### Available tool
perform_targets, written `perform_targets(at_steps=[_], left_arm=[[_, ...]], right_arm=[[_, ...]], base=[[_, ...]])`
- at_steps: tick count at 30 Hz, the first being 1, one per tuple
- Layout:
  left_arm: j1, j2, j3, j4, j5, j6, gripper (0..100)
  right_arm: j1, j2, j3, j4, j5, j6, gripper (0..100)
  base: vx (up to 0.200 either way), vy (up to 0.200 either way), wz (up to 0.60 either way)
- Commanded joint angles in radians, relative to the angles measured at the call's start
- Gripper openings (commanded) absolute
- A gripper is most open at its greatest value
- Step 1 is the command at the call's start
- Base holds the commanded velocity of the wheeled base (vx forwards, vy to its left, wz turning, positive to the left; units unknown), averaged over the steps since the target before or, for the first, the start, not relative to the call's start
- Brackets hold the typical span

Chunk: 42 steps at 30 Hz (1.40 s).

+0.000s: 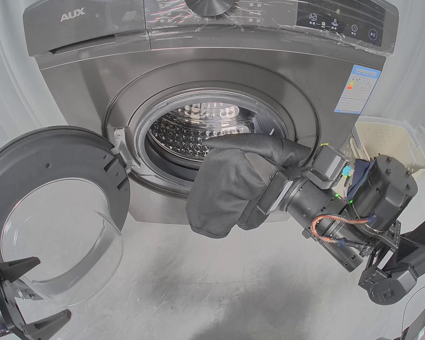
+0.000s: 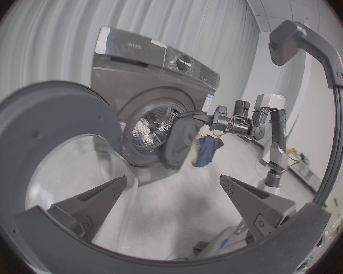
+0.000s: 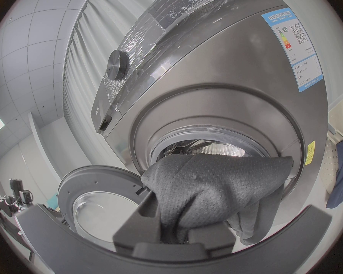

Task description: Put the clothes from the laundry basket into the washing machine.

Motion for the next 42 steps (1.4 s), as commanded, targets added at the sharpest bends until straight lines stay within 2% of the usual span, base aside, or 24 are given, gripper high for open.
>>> perform_targets(at_steps=[1,4,5,6,7,10,15,21,30,38,42], left_arm=[[-0.184,0.448,-0.023,-0.163,-0.081,0.012,100],[-0.289,0.538,-0.039,-0.206,-0.035,0.003,100],[-0.299,0.546,-0.04,-0.212,-0.03,0.0,100],[-0.359,0.6,-0.046,-0.255,0.009,-0.022,100],[-0.39,0.632,-0.051,-0.28,0.032,-0.034,100],[-0.44,0.761,-0.072,-0.373,0.074,-0.045,100],[-0.453,0.899,-0.095,-0.49,0.075,-0.051,100],[-0.456,1.032,-0.163,-0.515,0.077,-0.068,100],[-0.448,1.213,-0.276,-0.544,0.092,-0.076,100],[-0.436,1.353,-0.355,-0.66,0.12,-0.114,100],[-0.417,1.4,-0.408,-0.662,0.129,-0.115,100]], right_arm=[[0.011,0.015,-0.052,-0.002,0.014,0.042,0],[0.014,0.035,-0.075,-0.002,0.02,0.042,0],[0.016,0.037,-0.078,-0.002,0.02,0.043,0],[0.017,0.043,-0.084,-0.002,0.023,0.042,0],[0.017,0.043,-0.086,0.0,0.023,0.038,0],[0.016,0.044,-0.086,-0.002,0.023,0.037,0],[0.011,0.041,-0.061,-0.012,0.019,0.043,0],[0.013,0.027,-0.023,-0.029,0.017,0.042,0],[0.025,0.006,-0.017,-0.028,0.019,0.035,0],[0.036,-0.017,0.002,-0.028,0.02,0.032,0],[0.036,-0.019,0.002,-0.028,0.02,0.029,0]], base=[[0.0,0.0,0.0],[0.0,0.0,0.0],[0.0,0.0,0.0],[0.0,0.0,0.0],[0.0,0.0,0.0],[0.0,0.0,0.0],[0.0,0.0,0.0],[0.0,0.0,0.0],[0.0,0.0,0.0],[0.0,0.0,0.0],[0.0,0.0,0.0]])
